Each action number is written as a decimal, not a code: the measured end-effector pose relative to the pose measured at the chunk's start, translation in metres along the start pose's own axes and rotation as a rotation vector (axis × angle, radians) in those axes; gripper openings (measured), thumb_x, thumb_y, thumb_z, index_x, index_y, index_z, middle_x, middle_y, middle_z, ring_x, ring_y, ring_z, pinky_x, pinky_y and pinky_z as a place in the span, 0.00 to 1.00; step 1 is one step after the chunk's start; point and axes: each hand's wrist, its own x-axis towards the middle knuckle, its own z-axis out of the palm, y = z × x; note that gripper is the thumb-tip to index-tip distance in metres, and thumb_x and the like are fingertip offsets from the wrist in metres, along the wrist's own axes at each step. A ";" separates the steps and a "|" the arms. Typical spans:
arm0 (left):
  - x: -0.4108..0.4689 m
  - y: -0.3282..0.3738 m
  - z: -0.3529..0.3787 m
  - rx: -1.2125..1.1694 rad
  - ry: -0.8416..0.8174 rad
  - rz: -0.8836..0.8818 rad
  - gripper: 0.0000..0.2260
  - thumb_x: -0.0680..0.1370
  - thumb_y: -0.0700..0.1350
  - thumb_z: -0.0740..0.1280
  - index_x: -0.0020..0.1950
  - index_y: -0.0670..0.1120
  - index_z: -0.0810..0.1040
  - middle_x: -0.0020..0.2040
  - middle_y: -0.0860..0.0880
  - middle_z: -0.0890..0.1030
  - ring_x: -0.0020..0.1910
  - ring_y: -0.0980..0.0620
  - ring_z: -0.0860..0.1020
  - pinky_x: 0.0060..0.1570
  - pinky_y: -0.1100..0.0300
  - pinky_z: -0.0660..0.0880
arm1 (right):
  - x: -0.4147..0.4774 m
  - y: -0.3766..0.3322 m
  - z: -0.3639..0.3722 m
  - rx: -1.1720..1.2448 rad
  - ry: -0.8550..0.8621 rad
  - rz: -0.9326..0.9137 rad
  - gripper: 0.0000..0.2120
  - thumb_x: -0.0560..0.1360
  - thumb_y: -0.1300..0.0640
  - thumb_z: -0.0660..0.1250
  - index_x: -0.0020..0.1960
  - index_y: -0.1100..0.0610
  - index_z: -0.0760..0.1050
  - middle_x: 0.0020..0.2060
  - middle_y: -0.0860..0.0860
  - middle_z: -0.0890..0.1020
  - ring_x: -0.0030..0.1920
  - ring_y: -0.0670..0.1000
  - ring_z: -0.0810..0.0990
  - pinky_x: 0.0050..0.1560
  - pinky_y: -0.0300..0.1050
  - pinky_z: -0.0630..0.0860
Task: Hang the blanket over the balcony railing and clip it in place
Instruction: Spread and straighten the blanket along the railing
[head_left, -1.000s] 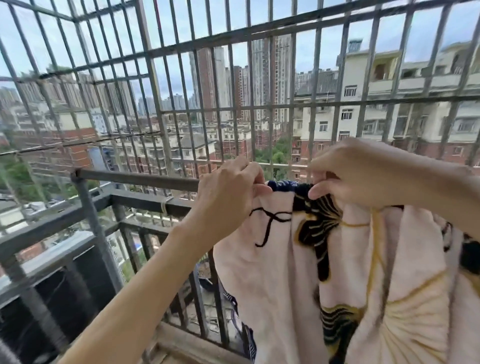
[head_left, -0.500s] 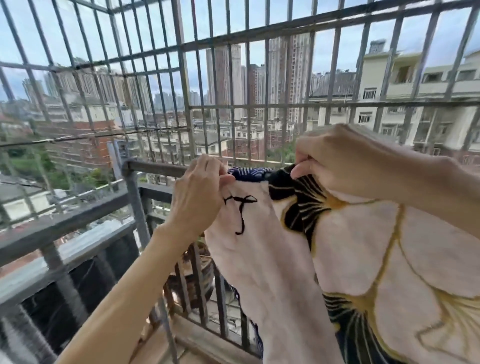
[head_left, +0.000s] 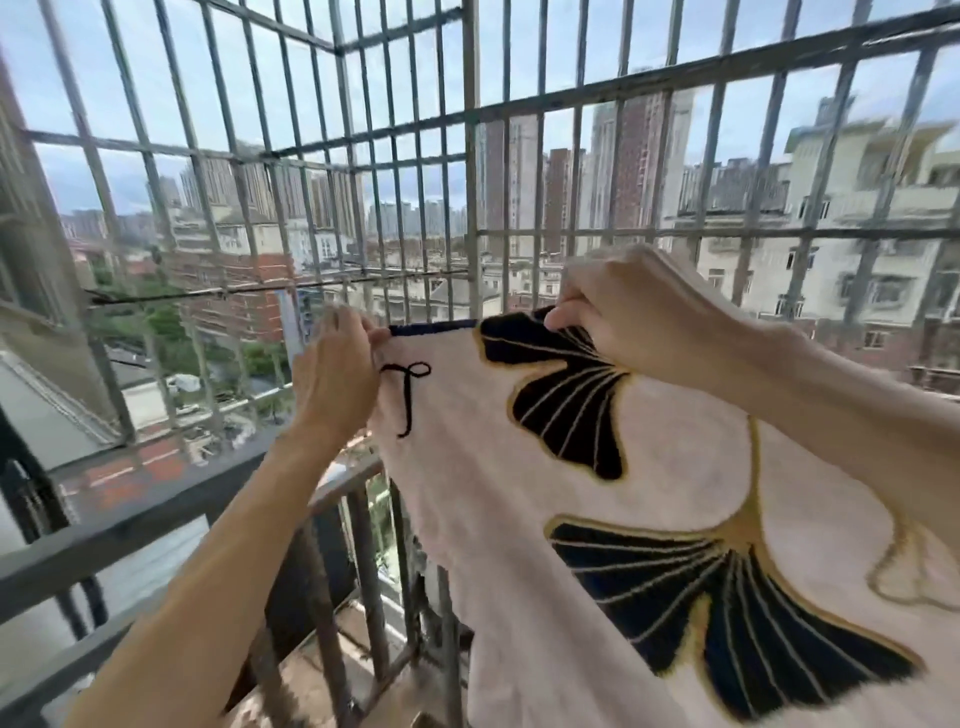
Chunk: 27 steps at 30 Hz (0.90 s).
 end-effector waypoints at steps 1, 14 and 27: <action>0.009 -0.016 0.002 0.000 0.010 -0.020 0.08 0.83 0.46 0.58 0.48 0.43 0.70 0.45 0.48 0.70 0.40 0.49 0.69 0.40 0.54 0.61 | 0.012 -0.009 0.008 0.023 -0.003 0.002 0.07 0.76 0.55 0.69 0.41 0.54 0.73 0.30 0.36 0.70 0.33 0.36 0.73 0.34 0.37 0.74; -0.093 -0.154 0.077 0.001 -0.269 -0.269 0.09 0.82 0.45 0.59 0.43 0.46 0.68 0.42 0.48 0.72 0.38 0.43 0.74 0.35 0.52 0.66 | 0.064 -0.104 0.121 -0.256 -0.179 -0.214 0.06 0.77 0.64 0.62 0.50 0.59 0.77 0.45 0.52 0.80 0.42 0.51 0.71 0.40 0.44 0.66; -0.185 -0.100 0.125 -0.221 -0.537 -0.275 0.15 0.83 0.48 0.54 0.38 0.47 0.67 0.33 0.47 0.77 0.33 0.45 0.76 0.32 0.52 0.72 | -0.120 -0.118 0.136 0.342 -0.251 0.128 0.11 0.79 0.48 0.61 0.43 0.51 0.78 0.36 0.43 0.76 0.40 0.44 0.74 0.39 0.40 0.69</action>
